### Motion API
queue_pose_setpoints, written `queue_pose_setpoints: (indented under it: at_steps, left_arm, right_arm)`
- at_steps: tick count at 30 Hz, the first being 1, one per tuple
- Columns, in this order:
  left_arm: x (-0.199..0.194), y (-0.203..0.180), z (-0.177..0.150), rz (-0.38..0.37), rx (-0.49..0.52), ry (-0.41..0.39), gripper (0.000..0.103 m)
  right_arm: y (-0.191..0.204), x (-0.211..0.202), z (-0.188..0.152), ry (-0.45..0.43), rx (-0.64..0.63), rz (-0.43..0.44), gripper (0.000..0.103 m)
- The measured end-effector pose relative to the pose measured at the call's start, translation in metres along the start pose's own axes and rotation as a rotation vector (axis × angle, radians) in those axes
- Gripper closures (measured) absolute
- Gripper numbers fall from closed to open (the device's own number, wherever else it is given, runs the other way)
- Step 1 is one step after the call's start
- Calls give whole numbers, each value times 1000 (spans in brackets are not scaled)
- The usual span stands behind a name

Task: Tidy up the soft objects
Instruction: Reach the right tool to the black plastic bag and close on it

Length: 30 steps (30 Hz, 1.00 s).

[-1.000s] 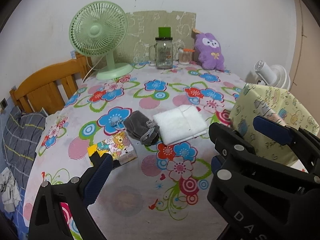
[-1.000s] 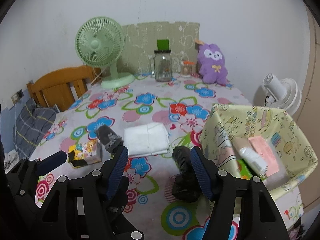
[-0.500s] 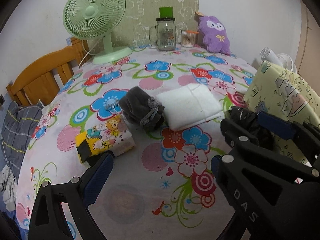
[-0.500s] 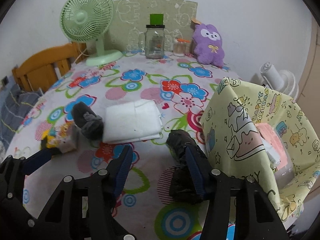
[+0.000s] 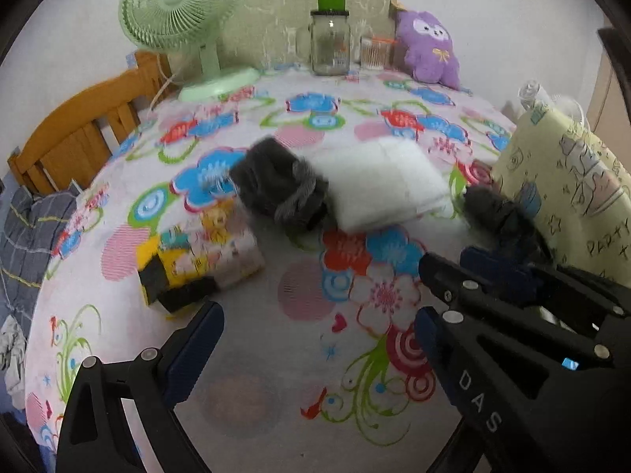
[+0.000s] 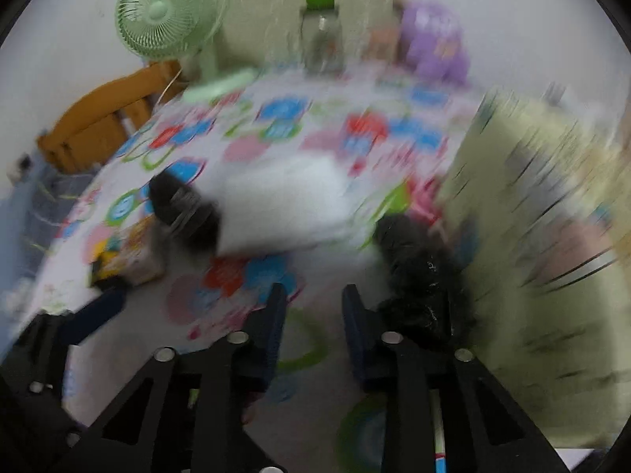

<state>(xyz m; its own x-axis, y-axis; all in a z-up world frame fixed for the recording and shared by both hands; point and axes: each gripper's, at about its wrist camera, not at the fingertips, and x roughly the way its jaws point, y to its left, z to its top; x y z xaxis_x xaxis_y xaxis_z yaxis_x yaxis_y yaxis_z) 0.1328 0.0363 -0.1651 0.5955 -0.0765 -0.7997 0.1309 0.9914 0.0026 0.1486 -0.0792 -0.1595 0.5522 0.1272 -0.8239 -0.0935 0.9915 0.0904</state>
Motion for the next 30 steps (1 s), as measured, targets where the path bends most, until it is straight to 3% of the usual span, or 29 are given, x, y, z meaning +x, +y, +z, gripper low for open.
queue_pose_setpoints:
  at_steps: [11, 15, 21, 30]
  left_arm:
    - [-16, -1, 5, -25, -5, -55, 5]
    - [-18, -2, 12, -29, 20, -61, 5]
    - [-9, -3, 20, -12, 39, -43, 6]
    - [0, -12, 24, -41, 50, -22, 6]
  right_arm:
    - [5, -24, -2, -74, -10, -46, 72]
    - [9, -29, 6, -105, -23, -138, 72]
    - [5, -24, 15, -89, -21, -237, 72]
    - [-5, -17, 18, -69, -22, -285, 72]
